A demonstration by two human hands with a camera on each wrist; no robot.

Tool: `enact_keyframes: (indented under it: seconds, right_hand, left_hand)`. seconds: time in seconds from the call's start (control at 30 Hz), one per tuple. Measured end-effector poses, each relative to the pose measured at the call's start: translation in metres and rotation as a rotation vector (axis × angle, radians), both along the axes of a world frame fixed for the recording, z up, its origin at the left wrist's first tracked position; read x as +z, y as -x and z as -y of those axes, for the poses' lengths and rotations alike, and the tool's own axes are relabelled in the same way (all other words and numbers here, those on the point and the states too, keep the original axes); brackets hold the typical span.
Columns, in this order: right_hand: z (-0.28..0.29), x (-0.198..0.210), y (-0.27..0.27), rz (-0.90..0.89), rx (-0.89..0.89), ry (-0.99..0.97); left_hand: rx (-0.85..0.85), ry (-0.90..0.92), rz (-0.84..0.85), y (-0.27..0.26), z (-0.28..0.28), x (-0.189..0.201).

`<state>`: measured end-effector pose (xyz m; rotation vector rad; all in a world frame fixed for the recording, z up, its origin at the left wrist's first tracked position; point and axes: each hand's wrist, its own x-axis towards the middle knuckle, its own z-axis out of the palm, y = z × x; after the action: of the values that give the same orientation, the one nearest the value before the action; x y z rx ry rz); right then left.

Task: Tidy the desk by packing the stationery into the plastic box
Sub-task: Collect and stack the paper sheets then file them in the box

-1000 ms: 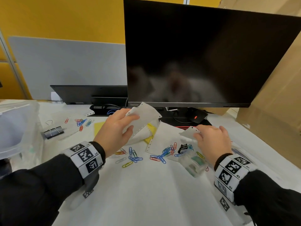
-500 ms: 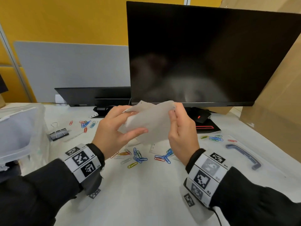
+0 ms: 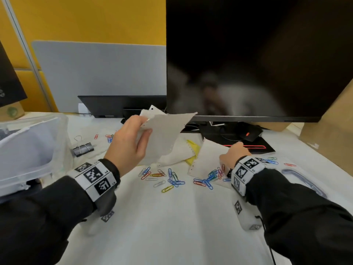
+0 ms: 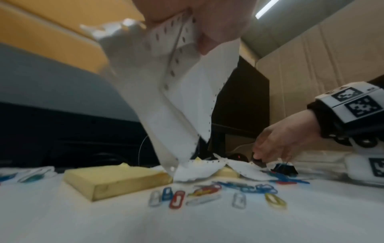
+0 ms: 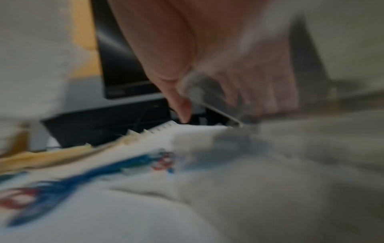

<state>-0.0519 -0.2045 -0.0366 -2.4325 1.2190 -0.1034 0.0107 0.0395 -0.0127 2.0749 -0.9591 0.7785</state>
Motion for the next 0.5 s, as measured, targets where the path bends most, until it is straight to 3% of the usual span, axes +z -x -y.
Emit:
enact_keyframes:
  seconds: [0.17, 0.27, 0.5]
  right_hand:
    - [0.002, -0.016, -0.010, -0.119, 0.087, -0.038]
    - [0.004, -0.021, -0.016, -0.145, 0.066, 0.008]
    - [0.000, -0.005, -0.013, 0.046, 0.023, 0.054]
  left_hand:
    - [0.041, 0.118, -0.150, 0.000, 0.002, 0.000]
    - [0.064, 0.077, -0.217, -0.004, 0.006, -0.001]
    - [-0.012, -0.101, 0.048, -0.015, 0.011, -0.011]
